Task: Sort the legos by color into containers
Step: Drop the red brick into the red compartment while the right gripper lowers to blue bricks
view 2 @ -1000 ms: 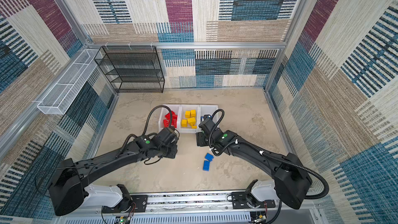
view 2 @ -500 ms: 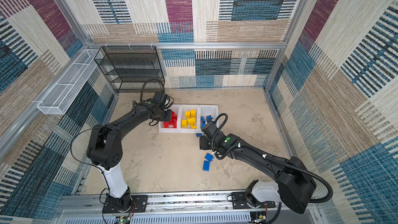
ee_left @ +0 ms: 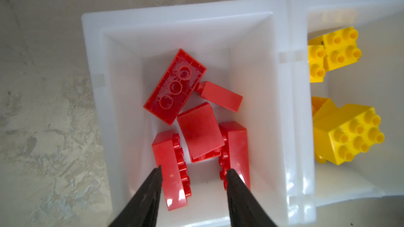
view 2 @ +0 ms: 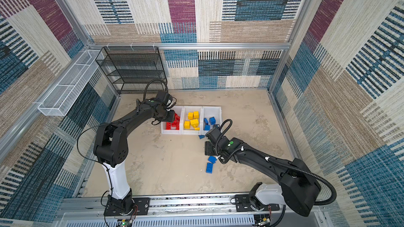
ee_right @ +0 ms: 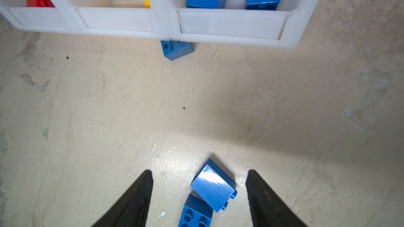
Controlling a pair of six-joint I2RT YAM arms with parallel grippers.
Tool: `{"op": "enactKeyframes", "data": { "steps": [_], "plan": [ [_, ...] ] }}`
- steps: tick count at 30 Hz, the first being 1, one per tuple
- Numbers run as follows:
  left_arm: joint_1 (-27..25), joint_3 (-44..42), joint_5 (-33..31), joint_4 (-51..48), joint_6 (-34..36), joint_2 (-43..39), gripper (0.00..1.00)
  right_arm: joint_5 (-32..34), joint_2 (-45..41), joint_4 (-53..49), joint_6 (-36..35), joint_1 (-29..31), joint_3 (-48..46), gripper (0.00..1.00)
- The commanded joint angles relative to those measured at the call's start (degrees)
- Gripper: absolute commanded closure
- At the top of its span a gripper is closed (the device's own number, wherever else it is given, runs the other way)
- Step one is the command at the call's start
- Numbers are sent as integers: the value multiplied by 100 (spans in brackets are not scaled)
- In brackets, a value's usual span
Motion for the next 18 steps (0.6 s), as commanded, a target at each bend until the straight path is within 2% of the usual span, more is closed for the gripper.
{"op": "enactKeyframes", "data": {
  "steps": [1,11,18],
  "plan": [
    [14,-192,12,43,-40,-310,49,-17,73,-80,333,5,-27,30],
    [12,-1718,175,533,-409,-1781,49,-28,122,-263,1158,50,-249,30],
    [12,-2839,435,725,-730,-2742,48,36,468,-327,1520,241,-180,30]
  ]
}}
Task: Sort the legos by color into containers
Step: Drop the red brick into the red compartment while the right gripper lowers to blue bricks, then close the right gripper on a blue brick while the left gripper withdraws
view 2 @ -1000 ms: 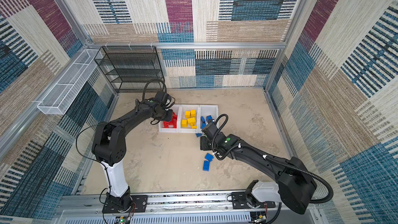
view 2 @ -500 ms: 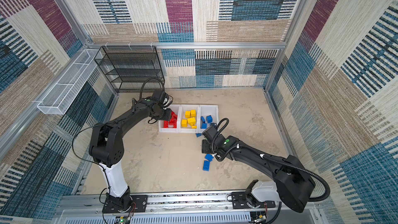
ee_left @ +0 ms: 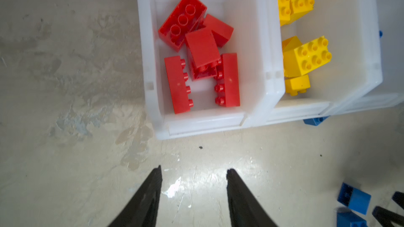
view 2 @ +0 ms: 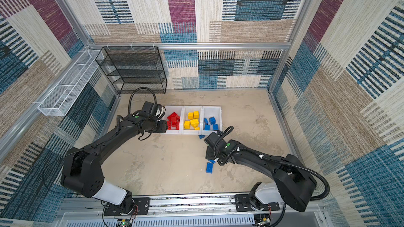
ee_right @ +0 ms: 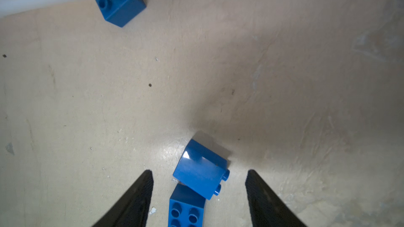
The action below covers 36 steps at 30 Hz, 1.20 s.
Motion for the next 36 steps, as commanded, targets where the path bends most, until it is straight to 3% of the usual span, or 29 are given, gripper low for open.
{"op": "enactKeyframes", "data": {
  "steps": [1,12,21,36],
  "plan": [
    [7,-387,229,188,-369,-369,48,70,183,-34,305,87,74,30],
    [-34,-1738,551,436,-913,-1390,48,209,631,-206,638,276,223,30],
    [-97,-2096,578,480,-1087,-1635,48,154,848,-44,686,293,248,34],
    [-177,-2339,537,499,-1193,-1776,48,199,843,71,683,296,213,52]
  ]
}}
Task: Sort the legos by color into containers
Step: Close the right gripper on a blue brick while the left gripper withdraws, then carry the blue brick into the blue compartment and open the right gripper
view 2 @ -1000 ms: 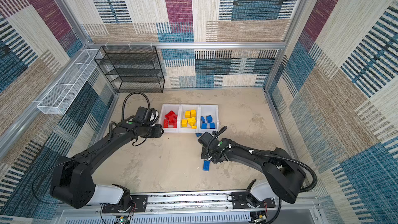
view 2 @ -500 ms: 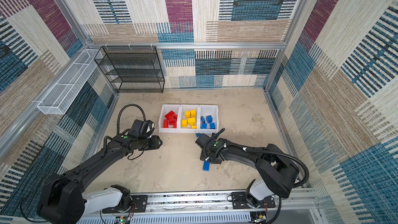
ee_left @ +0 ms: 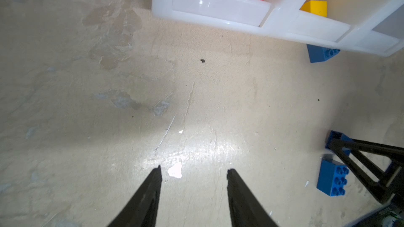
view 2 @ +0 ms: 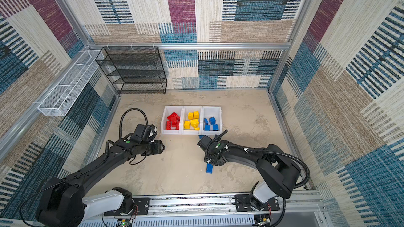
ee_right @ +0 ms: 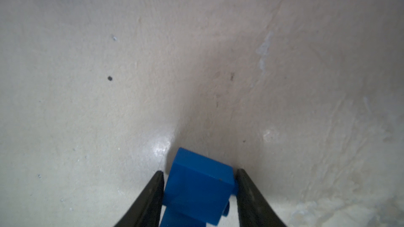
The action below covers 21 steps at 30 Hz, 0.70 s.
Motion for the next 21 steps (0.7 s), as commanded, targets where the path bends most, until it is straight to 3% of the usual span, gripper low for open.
{"op": "enactKeyframes", "data": {
  "steps": [1,7,12,21],
  "plan": [
    [-17,-50,3,72,-116,-61,48,6,-86,137,62,8,-13,53],
    [-37,-97,-28,58,-142,-170,48,256,-195,-12,-405,-96,422,54],
    [-44,-157,0,53,-212,-273,48,323,82,21,-1427,-715,1265,54],
    [-69,-348,29,49,-375,-515,48,318,1564,205,-2992,-1790,3301,54]
  ]
}}
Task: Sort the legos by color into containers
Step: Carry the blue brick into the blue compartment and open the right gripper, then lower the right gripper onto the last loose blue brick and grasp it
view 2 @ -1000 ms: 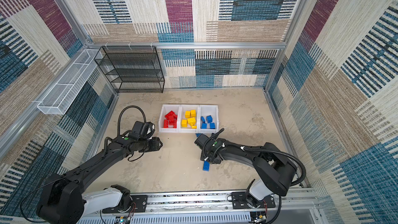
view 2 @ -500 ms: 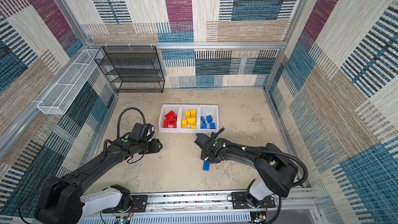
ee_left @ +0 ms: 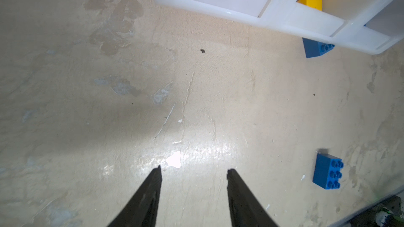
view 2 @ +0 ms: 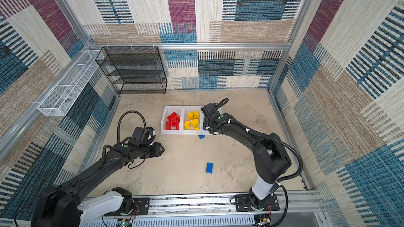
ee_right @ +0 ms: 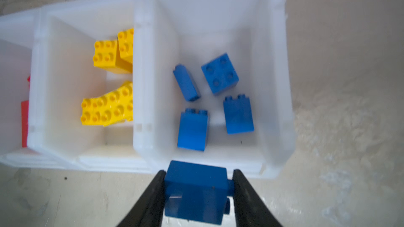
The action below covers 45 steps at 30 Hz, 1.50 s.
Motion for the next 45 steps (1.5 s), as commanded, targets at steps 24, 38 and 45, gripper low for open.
{"op": "enactKeyframes", "data": {
  "steps": [24,38,45],
  "plan": [
    [-29,-219,5,-56,-305,-413,48,-288,748,-63,-962,-575,1019,27],
    [-50,-306,5,-49,-344,-414,48,-346,-1224,-271,-144,76,-1239,28],
    [-51,-314,-17,-47,-347,-381,48,-300,-2020,-683,1094,1249,-2218,30]
  ]
}}
